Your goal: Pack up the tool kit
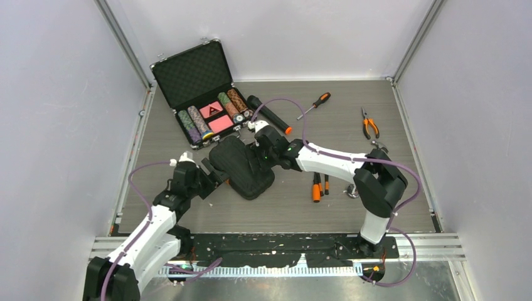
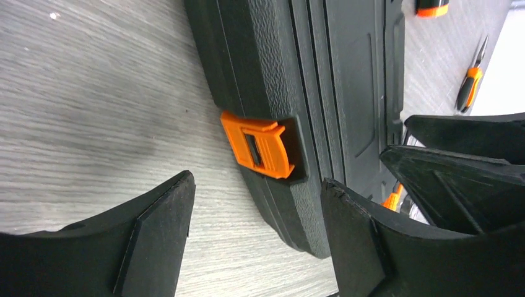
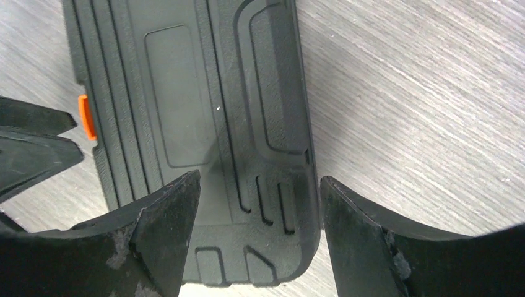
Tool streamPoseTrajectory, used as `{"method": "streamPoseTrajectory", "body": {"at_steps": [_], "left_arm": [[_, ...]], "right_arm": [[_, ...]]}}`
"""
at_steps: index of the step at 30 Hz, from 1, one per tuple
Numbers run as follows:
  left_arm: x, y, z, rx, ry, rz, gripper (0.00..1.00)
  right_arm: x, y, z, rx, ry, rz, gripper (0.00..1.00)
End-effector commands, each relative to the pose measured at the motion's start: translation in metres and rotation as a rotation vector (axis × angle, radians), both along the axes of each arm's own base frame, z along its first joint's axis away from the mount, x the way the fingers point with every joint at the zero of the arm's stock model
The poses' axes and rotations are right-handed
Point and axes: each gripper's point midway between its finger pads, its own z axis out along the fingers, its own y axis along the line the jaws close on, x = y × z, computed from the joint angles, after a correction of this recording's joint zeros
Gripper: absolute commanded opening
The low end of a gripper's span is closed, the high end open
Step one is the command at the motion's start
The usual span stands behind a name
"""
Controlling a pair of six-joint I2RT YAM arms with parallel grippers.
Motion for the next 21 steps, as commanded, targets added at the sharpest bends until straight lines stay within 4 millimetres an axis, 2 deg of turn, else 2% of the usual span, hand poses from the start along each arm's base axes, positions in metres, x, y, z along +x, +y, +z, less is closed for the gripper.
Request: {"method": "streamPoseTrajectory", "body": {"at_steps": [1,6,9,16,21], "left_arm": [[0.02,0.006,0.012,-0.043,-0.072,0.067,0.73],[0.023,0.002,0.007,-0.058,-0.056,0.055,0.67],[0.02,0.0,-0.002,-0.061,-0.03,0.047,0.57],[0.015,0.008,-0.02,-0.039,0.001,0.085,0.42],[0.006,0.017,-0.037,-0.04,0.051,0.132,0.19]], "right_arm": [[0.013,0.004,0.001,-0.04,-0.028,-0.001,0.75],[0.004,0.001,-0.018,-0.061,0.024,0.005,0.75],[-0.001,-0.003,-0.027,-0.073,0.045,0.005,0.75],[-0.006,-0.004,-0.034,-0.08,0.075,0.007,0.73],[-0.009,-0.013,-0.043,-0.124,0.11,-0.018,0.72]]}}
